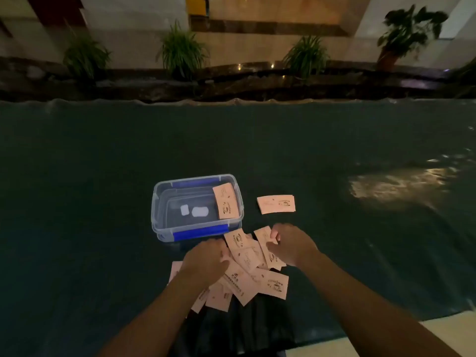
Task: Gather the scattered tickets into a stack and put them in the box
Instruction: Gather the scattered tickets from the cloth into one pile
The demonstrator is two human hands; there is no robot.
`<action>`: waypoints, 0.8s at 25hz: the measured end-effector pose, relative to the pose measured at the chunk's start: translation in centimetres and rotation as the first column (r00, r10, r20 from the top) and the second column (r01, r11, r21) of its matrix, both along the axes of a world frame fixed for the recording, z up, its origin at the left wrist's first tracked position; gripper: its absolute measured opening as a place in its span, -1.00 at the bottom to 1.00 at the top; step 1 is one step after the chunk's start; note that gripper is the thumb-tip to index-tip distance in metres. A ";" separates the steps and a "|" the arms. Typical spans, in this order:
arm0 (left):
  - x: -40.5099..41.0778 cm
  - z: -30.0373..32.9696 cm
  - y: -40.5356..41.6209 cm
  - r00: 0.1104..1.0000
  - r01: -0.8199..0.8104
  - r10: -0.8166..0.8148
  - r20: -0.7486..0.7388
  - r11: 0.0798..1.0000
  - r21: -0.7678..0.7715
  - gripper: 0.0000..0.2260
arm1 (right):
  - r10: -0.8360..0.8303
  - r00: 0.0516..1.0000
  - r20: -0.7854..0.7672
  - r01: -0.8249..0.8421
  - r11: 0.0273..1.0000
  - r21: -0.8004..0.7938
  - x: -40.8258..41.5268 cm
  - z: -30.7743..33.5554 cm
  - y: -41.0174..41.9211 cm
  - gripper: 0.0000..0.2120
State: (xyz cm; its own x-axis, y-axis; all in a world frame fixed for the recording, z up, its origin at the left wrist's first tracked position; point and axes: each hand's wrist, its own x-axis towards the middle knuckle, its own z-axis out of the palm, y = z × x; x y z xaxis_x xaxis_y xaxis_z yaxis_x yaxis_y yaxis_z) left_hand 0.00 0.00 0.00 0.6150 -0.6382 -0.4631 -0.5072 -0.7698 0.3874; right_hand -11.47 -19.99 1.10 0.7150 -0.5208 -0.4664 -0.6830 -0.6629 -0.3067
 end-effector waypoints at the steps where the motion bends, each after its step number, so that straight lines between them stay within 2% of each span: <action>1: -0.4 -0.6 -0.2 1.000 0.023 -0.023 -0.003 1.000 0.016 -0.98 | -0.015 0.999 -0.030 0.016 0.999 0.029 -0.2 -0.9 -0.1 -0.74; 3: -0.9 -1.9 -0.2 0.997 0.053 -0.055 0.048 0.998 0.037 -0.80 | -0.006 0.997 -0.083 0.013 0.997 0.080 -0.5 -2.2 0.2 -0.72; 5: -1.7 -3.0 -0.1 1.000 0.010 -0.013 0.025 0.995 0.100 -0.64 | 0.023 0.993 -0.114 -0.006 0.989 0.145 -0.7 -3.7 1.2 -0.72; 9: -3.2 -5.2 0.0 0.985 -0.166 0.172 -0.030 0.977 0.135 -0.35 | -0.036 0.999 -0.032 0.041 0.982 0.186 0.3 -5.8 3.0 -0.66; 11: -3.6 -5.4 0.2 0.978 -0.203 0.207 -0.024 0.972 0.123 -0.27 | -0.080 0.996 0.028 0.075 0.985 0.157 0.8 -6.1 3.5 -0.61; 14: -3.9 -5.2 -0.1 0.996 -0.082 0.077 0.054 0.992 0.098 -0.22 | -0.153 0.986 0.069 0.149 0.987 0.054 0.7 -6.5 2.7 -0.54; 16: -3.8 -4.9 0.0 0.999 -0.021 0.016 0.049 0.995 0.099 -0.11 | -0.227 0.974 0.011 0.227 0.974 0.004 -0.1 -6.8 1.6 -0.39; 18: -3.6 -4.9 0.1 0.999 0.044 -0.045 0.014 0.992 0.121 -0.02 | -0.277 0.960 -0.034 0.278 0.960 0.034 -0.8 -7.1 0.8 -0.29; 20: -3.5 -4.9 0.0 0.995 0.093 -0.096 0.018 0.987 0.128 -0.01 | -0.293 0.955 -0.047 0.296 0.953 0.065 -1.4 -7.2 0.3 -0.23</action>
State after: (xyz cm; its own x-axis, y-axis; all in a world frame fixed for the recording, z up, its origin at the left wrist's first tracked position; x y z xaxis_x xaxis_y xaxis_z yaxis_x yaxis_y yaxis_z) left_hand -3.51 0.01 -4.92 0.5666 -0.6312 -0.5297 -0.5882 -0.7600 0.2765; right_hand -12.91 -19.72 -6.15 0.5166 -0.6708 -0.5322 -0.8562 -0.4083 -0.3166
